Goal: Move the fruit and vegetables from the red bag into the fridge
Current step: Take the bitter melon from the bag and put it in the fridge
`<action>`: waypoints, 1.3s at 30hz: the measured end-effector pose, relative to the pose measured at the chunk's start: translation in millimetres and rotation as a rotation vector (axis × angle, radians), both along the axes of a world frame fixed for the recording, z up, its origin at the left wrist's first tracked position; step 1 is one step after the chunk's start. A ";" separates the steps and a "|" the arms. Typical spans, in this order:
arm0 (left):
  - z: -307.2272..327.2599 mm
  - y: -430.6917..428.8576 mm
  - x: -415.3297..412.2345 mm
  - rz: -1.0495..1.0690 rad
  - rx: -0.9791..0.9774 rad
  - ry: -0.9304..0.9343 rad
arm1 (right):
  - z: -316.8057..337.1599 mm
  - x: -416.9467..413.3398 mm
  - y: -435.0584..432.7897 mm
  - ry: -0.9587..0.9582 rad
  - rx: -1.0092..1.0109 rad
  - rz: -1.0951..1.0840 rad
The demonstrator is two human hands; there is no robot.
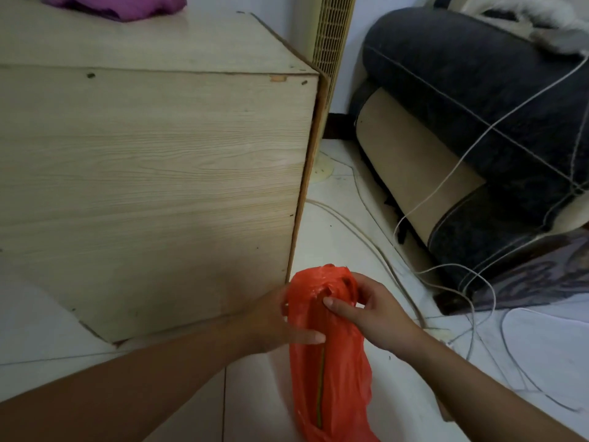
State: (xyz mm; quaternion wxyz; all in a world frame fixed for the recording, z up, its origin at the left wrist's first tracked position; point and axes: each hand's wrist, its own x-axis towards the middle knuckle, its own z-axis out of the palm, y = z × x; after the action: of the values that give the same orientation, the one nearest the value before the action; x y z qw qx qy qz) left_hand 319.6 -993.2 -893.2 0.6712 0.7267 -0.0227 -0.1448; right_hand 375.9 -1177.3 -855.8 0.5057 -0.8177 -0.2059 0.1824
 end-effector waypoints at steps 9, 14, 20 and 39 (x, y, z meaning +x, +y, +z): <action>-20.9 -20.8 -3.7 0.111 0.045 -0.037 | 22.8 3.3 -13.7 -0.085 -0.020 -0.028; -18.4 -15.9 -2.7 0.045 0.060 -0.016 | 31.7 2.5 -5.7 -0.235 -0.011 -0.020; -2.6 -6.0 -8.4 -0.140 0.189 0.117 | 31.9 10.2 -9.8 -0.086 0.010 0.000; 10.2 -1.6 -3.8 0.540 -0.005 0.108 | -20.0 -26.0 -20.1 0.001 -0.150 -0.103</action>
State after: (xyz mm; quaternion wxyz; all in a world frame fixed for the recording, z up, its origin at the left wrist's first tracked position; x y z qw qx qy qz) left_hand 315.9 -994.8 -883.0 0.6876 0.6959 0.2072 0.0011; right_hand 349.8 -1197.4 -875.8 0.4519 -0.8627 -0.1491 0.1713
